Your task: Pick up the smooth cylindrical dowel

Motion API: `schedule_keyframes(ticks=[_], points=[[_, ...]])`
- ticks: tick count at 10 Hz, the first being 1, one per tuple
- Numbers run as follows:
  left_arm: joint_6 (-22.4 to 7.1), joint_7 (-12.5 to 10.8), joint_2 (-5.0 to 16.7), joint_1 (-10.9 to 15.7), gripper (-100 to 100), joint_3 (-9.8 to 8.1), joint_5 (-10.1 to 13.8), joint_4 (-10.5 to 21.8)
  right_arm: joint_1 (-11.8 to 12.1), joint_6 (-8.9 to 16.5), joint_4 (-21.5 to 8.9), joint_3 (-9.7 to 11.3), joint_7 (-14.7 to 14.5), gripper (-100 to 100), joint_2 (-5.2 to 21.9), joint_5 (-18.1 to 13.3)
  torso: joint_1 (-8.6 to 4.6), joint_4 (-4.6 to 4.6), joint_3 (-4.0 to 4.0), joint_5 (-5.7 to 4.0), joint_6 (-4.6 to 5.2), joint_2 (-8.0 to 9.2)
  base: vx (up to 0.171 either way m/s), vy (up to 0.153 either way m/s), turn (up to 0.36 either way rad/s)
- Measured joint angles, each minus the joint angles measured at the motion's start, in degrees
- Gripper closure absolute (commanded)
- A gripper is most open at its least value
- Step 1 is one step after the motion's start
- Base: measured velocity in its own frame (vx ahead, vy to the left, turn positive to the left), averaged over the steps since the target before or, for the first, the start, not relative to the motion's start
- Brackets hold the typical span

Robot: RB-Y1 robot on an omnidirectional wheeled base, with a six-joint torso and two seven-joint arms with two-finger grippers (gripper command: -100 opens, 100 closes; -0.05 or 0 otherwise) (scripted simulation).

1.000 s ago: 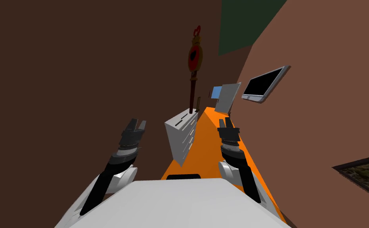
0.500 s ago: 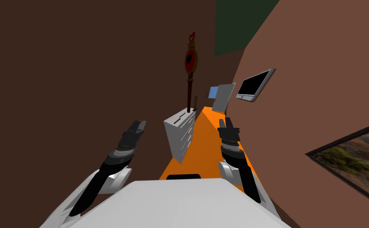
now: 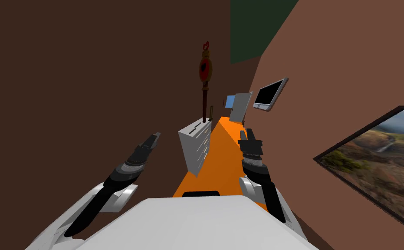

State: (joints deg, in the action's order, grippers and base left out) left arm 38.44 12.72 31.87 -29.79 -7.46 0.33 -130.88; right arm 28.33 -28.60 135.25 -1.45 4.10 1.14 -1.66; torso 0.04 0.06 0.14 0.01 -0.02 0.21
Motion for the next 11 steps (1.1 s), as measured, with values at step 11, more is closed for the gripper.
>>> schedule_keyframes(ticks=[11], points=[[7.59, 7.36, 17.84, -0.59, -100, -4.84, -5.71, 4.76, -0.01, 0.00, 0.00, 0.00, 0.00, 0, 0.00, 0.00, -0.03, -0.01, -0.02, -0.01, 0.04, -0.01, -0.074, -0.006, -0.102]])
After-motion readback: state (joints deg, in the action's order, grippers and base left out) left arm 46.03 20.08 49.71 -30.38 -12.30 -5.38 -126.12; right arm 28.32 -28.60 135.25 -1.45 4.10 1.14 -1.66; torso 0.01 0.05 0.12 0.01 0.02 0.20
